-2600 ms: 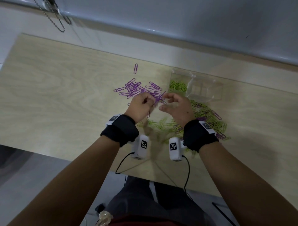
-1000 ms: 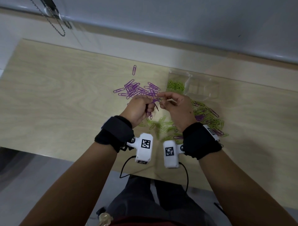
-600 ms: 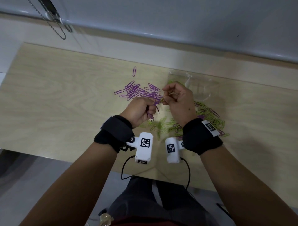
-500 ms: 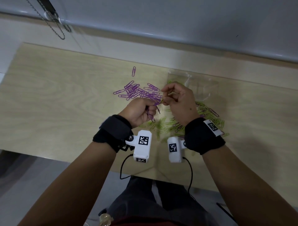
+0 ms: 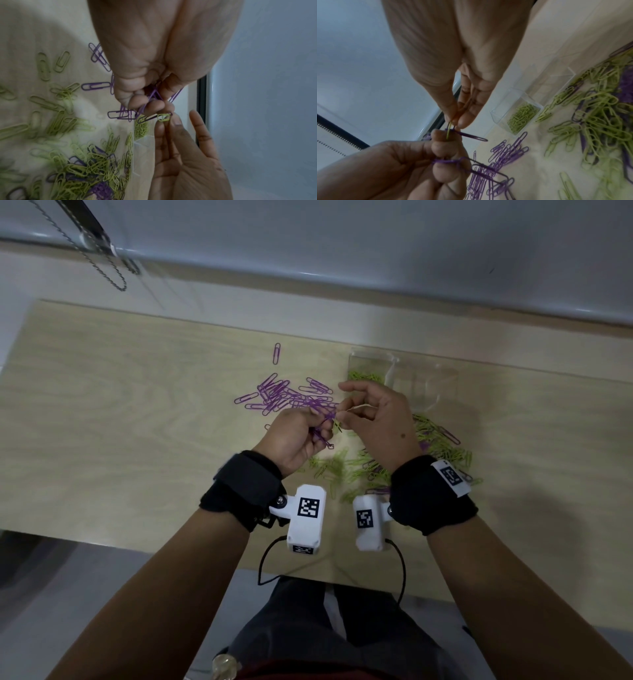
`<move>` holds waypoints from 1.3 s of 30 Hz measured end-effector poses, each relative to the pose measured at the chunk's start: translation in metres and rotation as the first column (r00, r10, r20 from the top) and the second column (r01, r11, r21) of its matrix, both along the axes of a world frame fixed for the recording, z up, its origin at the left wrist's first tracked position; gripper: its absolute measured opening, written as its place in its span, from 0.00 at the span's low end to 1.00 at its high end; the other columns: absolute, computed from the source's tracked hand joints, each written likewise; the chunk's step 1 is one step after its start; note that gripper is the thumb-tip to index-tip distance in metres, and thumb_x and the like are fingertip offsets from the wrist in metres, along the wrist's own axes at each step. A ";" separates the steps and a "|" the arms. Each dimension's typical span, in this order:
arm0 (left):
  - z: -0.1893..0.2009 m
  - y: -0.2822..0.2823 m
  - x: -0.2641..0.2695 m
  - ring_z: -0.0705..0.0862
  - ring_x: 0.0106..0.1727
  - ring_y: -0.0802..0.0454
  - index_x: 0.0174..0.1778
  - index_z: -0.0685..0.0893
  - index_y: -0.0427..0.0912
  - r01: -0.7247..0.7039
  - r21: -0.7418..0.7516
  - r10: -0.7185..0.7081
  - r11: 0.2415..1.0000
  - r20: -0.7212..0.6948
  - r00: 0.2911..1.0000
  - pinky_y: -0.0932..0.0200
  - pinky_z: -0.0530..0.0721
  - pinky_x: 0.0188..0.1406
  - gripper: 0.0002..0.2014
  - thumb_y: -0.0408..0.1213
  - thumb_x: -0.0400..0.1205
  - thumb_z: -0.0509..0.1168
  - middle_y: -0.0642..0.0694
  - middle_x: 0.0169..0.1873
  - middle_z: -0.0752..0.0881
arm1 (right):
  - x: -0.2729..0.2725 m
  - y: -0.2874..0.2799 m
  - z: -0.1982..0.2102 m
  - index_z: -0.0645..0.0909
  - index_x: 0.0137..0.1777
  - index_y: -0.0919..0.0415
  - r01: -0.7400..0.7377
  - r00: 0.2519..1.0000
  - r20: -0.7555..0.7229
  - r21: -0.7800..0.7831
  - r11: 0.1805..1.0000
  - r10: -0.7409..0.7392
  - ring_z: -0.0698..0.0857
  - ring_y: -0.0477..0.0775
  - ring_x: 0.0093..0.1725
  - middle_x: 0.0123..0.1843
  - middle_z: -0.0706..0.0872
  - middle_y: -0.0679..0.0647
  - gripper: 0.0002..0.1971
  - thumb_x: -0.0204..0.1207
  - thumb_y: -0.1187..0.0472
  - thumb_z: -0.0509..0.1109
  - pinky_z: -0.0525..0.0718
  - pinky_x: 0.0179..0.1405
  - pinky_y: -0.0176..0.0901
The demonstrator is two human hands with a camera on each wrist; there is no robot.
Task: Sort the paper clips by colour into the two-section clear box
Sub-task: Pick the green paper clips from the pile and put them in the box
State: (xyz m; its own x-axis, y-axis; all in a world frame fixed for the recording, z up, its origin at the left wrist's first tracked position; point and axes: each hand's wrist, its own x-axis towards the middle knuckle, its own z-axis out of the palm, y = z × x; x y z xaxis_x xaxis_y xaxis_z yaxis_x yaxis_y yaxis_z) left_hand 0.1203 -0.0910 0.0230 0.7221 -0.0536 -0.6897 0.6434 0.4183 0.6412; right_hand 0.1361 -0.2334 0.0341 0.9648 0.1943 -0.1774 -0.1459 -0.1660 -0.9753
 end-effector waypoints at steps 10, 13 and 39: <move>-0.010 -0.009 -0.011 0.76 0.25 0.55 0.32 0.74 0.38 -0.019 0.120 0.009 0.993 0.083 0.997 0.68 0.71 0.21 0.15 0.23 0.83 0.53 0.46 0.23 0.81 | 0.002 -0.007 0.001 0.77 0.58 0.59 -0.168 0.977 -0.163 -0.180 0.969 0.139 0.86 0.50 0.37 0.40 0.87 0.60 0.11 0.78 0.69 0.65 0.89 0.45 0.43; -0.009 -0.010 -0.012 0.74 0.26 0.53 0.30 0.73 0.38 -0.030 0.160 0.010 0.987 0.123 0.992 0.66 0.69 0.22 0.16 0.22 0.83 0.53 0.45 0.23 0.80 | 0.001 -0.004 0.003 0.76 0.55 0.61 -0.177 0.972 -0.188 -0.175 0.968 0.144 0.82 0.47 0.34 0.39 0.84 0.58 0.08 0.81 0.71 0.60 0.87 0.39 0.39; -0.005 -0.006 -0.008 0.71 0.23 0.57 0.38 0.79 0.40 0.055 0.495 -0.220 0.867 0.282 0.934 0.65 0.69 0.24 0.16 0.17 0.78 0.51 0.46 0.25 0.78 | 0.006 0.016 -0.010 0.75 0.50 0.60 0.285 0.945 -0.168 0.009 0.959 -0.279 0.82 0.51 0.32 0.37 0.79 0.61 0.12 0.79 0.78 0.58 0.89 0.37 0.44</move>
